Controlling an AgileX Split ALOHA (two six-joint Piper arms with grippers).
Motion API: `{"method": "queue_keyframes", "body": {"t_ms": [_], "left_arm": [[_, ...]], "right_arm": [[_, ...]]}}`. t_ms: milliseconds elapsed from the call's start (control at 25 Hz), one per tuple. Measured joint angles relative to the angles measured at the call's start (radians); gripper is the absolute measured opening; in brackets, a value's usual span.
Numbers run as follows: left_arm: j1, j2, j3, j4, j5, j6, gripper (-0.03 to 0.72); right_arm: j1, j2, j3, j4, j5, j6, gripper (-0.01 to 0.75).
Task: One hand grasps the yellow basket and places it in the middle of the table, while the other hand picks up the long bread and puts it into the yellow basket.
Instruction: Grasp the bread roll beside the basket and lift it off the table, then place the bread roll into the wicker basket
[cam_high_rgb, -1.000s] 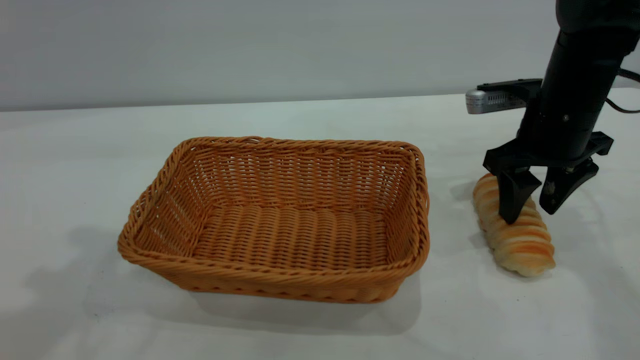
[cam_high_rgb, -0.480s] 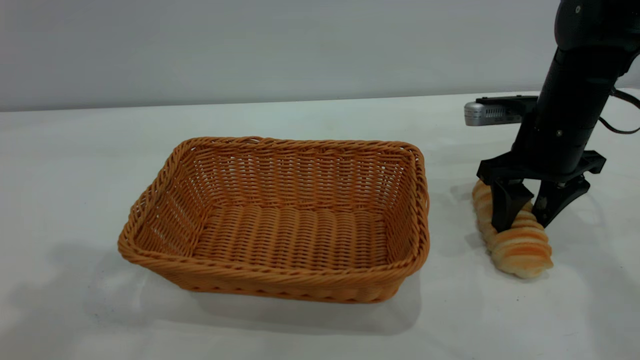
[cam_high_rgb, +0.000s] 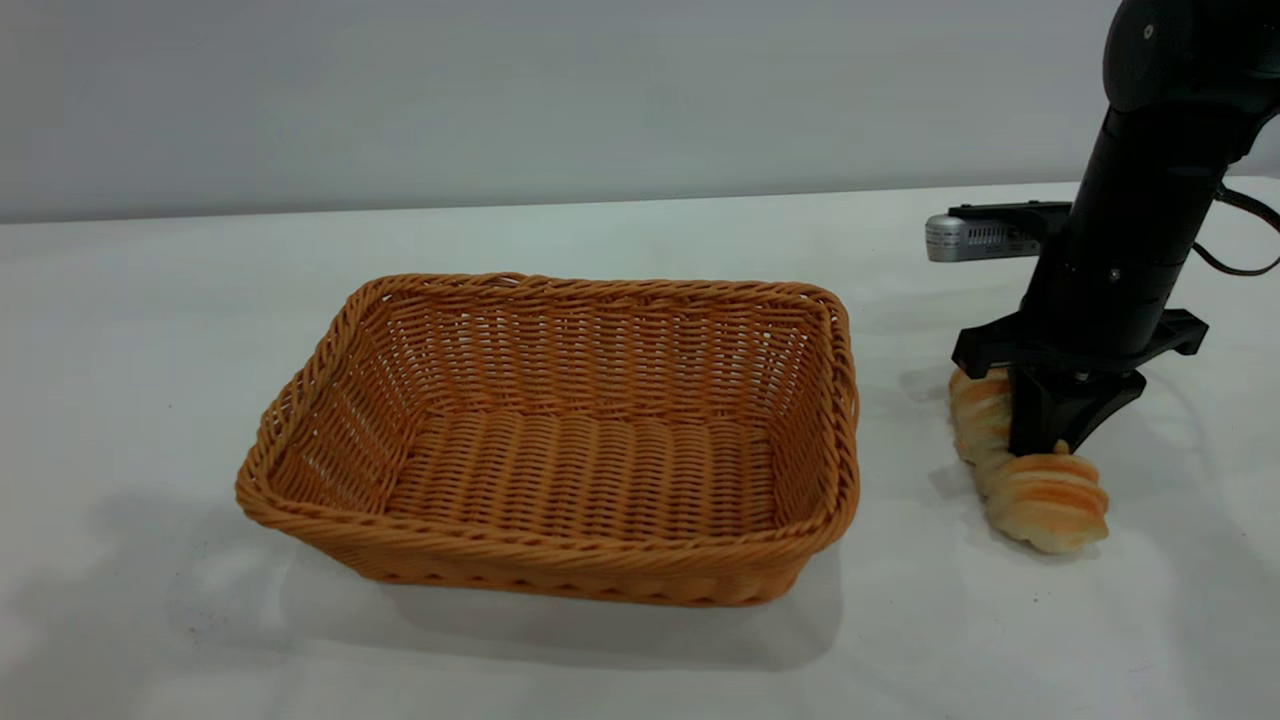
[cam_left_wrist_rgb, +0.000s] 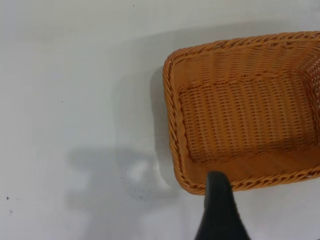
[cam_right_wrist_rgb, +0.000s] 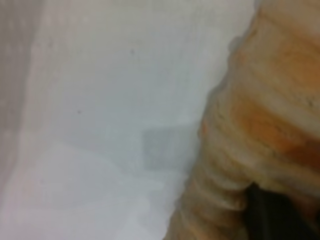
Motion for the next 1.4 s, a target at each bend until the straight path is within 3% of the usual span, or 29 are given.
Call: {"method": "queue_keyframes", "body": {"t_ms": [360, 560, 720, 880, 1080, 1400], "left_arm": [[0.0, 0.0, 0.001, 0.0, 0.0, 0.0, 0.54], [0.0, 0.0, 0.001, 0.0, 0.0, 0.0, 0.54], [0.0, 0.0, 0.001, 0.0, -0.001, 0.0, 0.54], [0.0, 0.0, 0.001, 0.0, -0.002, 0.0, 0.54], [0.0, 0.0, 0.001, 0.0, -0.002, 0.0, 0.54], [0.0, -0.009, 0.001, 0.0, -0.002, 0.0, 0.54]], "right_arm": [[0.0, -0.122, -0.072, -0.056, 0.105, 0.005, 0.077], [0.018, -0.273, -0.101, 0.002, 0.166, -0.004, 0.076], [0.094, -0.336, -0.101, 0.067, 0.206, -0.043, 0.073], [0.22, -0.343, -0.101, 0.134, 0.21, -0.093, 0.073], [0.364, -0.322, -0.101, 0.16, 0.135, -0.131, 0.073], [0.398, -0.211, -0.101, 0.161, 0.037, -0.155, 0.071]]}}
